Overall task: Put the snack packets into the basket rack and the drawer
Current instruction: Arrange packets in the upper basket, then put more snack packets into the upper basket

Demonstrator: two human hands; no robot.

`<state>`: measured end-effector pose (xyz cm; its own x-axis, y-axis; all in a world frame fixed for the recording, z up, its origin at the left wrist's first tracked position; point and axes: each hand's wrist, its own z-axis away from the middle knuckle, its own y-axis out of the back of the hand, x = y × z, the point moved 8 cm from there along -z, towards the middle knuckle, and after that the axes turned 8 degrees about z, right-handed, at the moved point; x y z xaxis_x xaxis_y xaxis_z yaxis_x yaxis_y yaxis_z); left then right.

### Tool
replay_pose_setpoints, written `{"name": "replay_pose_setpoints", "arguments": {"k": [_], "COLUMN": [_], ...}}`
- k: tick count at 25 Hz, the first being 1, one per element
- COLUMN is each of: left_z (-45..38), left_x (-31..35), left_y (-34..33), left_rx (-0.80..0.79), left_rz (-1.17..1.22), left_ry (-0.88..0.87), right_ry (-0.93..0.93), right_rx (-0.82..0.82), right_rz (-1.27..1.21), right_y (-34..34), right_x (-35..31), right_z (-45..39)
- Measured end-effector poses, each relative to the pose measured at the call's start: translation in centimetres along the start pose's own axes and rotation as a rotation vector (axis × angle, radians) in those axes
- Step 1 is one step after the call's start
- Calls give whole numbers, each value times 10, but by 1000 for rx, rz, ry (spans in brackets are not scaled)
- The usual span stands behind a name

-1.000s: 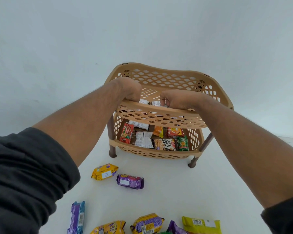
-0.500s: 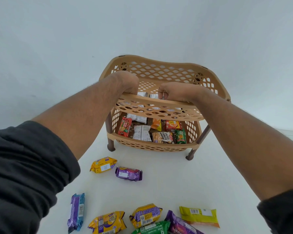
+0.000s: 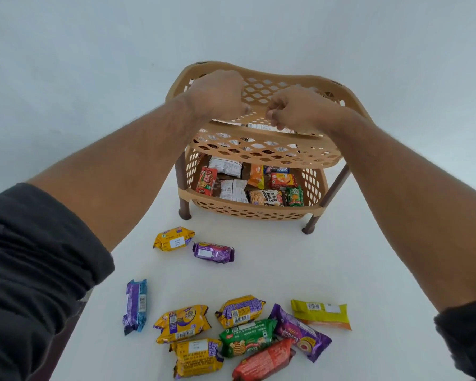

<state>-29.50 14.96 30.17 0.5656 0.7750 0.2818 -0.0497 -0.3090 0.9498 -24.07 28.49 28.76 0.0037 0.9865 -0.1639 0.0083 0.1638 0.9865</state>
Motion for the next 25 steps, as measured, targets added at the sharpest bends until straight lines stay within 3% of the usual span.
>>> {"name": "replay_pose_setpoints", "arguments": {"k": [3, 7, 9, 12, 16, 20, 22, 25], "left_z": [34, 98, 128, 157, 178, 204, 209, 202], "left_x": [25, 55, 63, 65, 45, 27, 17, -9], "left_y": [20, 17, 3, -41, -126, -212, -241, -262], "left_rx": [288, 518, 550, 433, 125, -181, -251, -258], "left_rz": [235, 399, 450, 479, 511, 462, 380, 239], "left_ry": [-101, -316, -392, -424, -283, -199, -184, -109], "right_ry": [36, 67, 83, 90, -14, -131, -175, -185], "right_rx": [221, 504, 615, 708, 546, 108, -94, -237], "right_rz": [-12, -68, -97, -119, -152, -103, -81, -11], "right_y": [18, 28, 26, 9, -49, -148, -195, -239], "right_x": [-9, -14, -15, -11, 9, 25, 29, 33], "right_z": [27, 77, 106, 148, 189, 227, 251, 283]}}
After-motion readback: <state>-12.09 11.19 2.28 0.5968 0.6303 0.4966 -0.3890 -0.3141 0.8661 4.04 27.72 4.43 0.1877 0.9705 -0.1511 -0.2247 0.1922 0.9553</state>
